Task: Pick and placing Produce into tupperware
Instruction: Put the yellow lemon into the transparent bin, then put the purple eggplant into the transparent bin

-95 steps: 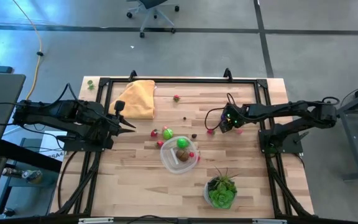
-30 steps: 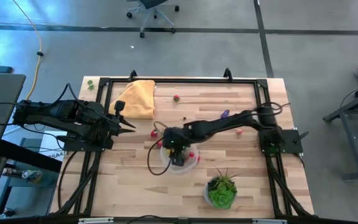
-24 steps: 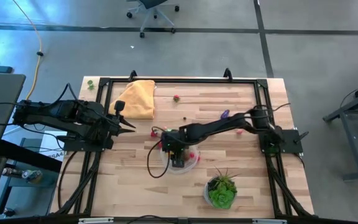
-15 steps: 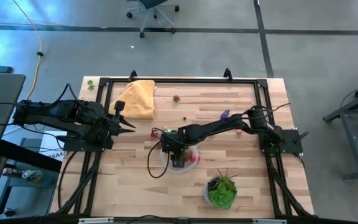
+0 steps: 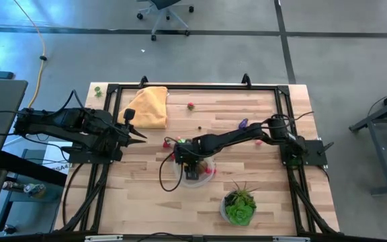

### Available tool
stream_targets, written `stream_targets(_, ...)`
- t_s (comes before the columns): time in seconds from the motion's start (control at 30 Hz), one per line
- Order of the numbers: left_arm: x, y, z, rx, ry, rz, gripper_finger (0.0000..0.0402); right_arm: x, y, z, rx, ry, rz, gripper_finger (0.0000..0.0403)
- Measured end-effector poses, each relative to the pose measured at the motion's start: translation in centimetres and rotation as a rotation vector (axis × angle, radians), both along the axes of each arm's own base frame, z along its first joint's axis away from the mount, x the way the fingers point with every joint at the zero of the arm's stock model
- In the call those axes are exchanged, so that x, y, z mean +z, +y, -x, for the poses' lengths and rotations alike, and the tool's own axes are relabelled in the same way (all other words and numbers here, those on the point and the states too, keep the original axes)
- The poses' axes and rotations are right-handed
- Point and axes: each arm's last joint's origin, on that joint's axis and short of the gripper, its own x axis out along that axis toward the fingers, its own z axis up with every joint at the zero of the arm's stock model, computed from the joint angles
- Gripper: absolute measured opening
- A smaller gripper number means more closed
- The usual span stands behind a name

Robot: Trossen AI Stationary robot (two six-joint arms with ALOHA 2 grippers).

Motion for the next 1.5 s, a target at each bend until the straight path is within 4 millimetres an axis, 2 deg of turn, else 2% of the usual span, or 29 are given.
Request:
stream_targets(0.67,0.0,0.0,0.0,0.000,0.000,0.000,0.0051,0.0,0.0,0.0,-0.004,0.002,-0.013,0.0193)
stream_targets(1.0,0.0,0.0,0.0,0.000,0.000,0.000,0.0051,0.0,0.0,0.0,-0.009,0.001,-0.002,0.0251)
stream_targets(1.17,0.0,0.0,0.0,0.000,0.000,0.000,0.0051,0.1,0.0,0.0,0.002,0.000,-0.004,0.0255)
stream_targets(1.33,0.0,0.0,0.0,0.000,0.000,0.000,0.0051,1.4,0.0,0.4,0.006,-0.012,-0.012,0.0254)
stream_targets(1.5,0.0,0.0,0.0,0.000,0.000,0.000,0.0051,4.3,-0.2,1.2,-0.003,-0.054,0.001,0.0254)
